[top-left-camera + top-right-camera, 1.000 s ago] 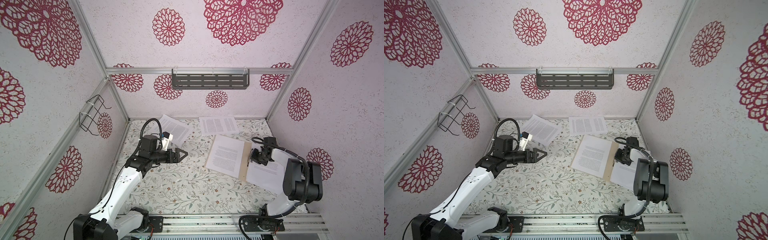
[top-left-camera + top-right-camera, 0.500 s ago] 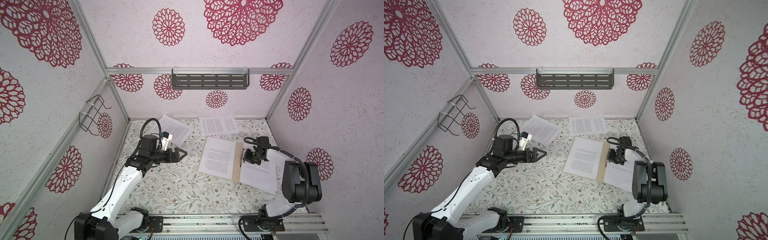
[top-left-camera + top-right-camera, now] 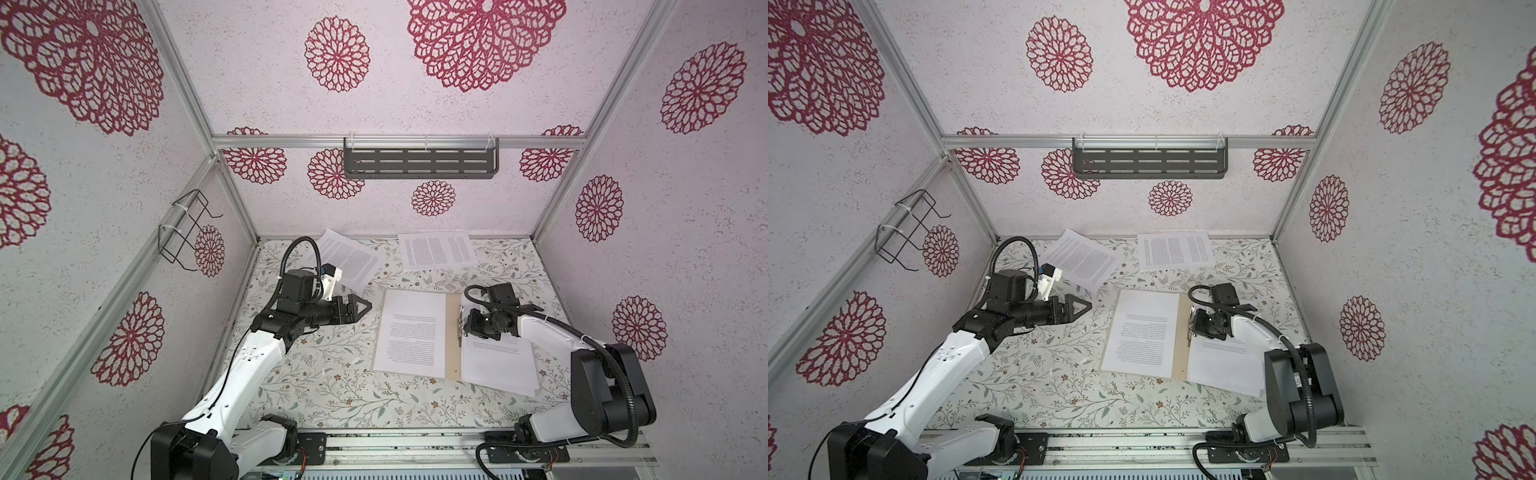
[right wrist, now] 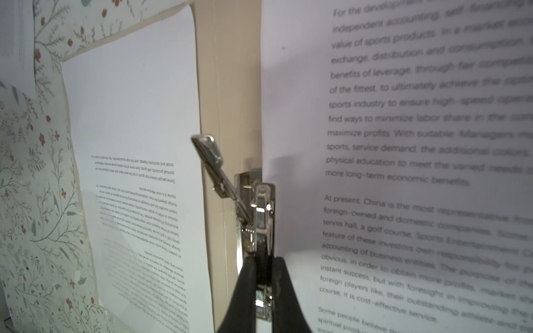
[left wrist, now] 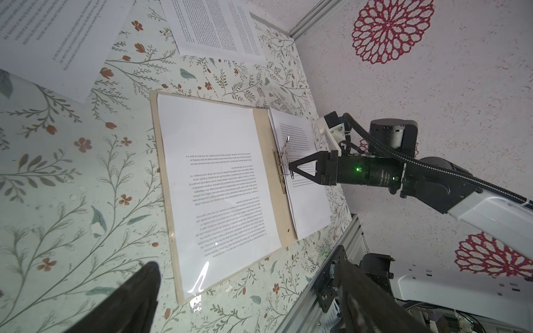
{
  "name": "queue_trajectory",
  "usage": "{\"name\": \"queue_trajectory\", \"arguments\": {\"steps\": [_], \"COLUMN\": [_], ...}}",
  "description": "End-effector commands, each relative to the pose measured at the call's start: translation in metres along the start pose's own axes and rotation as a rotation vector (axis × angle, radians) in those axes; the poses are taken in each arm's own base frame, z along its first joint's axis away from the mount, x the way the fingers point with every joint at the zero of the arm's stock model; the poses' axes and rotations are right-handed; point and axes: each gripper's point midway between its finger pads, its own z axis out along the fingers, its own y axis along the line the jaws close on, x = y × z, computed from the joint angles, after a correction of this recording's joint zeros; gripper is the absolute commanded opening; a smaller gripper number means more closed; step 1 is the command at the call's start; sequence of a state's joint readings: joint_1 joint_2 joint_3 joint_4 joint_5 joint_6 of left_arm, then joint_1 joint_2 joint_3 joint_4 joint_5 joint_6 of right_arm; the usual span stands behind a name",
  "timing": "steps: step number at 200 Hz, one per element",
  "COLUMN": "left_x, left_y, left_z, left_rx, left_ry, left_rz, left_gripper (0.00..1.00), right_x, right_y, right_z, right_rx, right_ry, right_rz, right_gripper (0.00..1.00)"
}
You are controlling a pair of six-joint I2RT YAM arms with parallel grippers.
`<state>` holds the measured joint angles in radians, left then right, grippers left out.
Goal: Put the files into the folder
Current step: 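Push the clip lever down with the right gripper to clamp the sheets, then lift the right gripper away from the clip toward the far sheets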
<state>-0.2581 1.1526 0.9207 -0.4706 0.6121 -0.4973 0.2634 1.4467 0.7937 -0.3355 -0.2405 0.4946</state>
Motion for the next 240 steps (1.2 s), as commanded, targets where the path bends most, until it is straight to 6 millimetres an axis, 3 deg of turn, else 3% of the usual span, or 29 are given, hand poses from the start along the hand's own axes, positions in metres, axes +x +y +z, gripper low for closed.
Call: {"name": "queue_trajectory", "arguments": {"steps": [1, 96, 173, 192, 240], "left_x": [-0.007, -0.006, -0.006, -0.006, -0.006], "left_y": [0.002, 0.006, 0.008, 0.008, 0.009], "left_z": [-0.002, 0.0, 0.0, 0.0, 0.001], "left_rx": [-0.016, -0.031, -0.037, -0.038, -0.039], "left_ry": [-0.014, -0.008, -0.007, -0.006, -0.003], "left_rz": [0.026, 0.018, 0.019, 0.017, 0.015], "left_gripper": [0.97, 0.97, 0.97, 0.97, 0.97], "right_x": [-0.01, 0.019, 0.026, 0.025, 0.013], "right_y": [0.027, 0.092, 0.114, 0.116, 0.117], "right_z": [-0.012, 0.023, 0.043, 0.042, 0.018], "right_rx": [-0.04, -0.095, -0.095, -0.095, -0.06], "right_ry": [-0.095, -0.04, 0.002, 0.001, -0.045], "right_rz": [0.022, -0.083, -0.135, -0.141, -0.185], "right_gripper": [0.0, 0.0, 0.06, 0.13, 0.56]}}
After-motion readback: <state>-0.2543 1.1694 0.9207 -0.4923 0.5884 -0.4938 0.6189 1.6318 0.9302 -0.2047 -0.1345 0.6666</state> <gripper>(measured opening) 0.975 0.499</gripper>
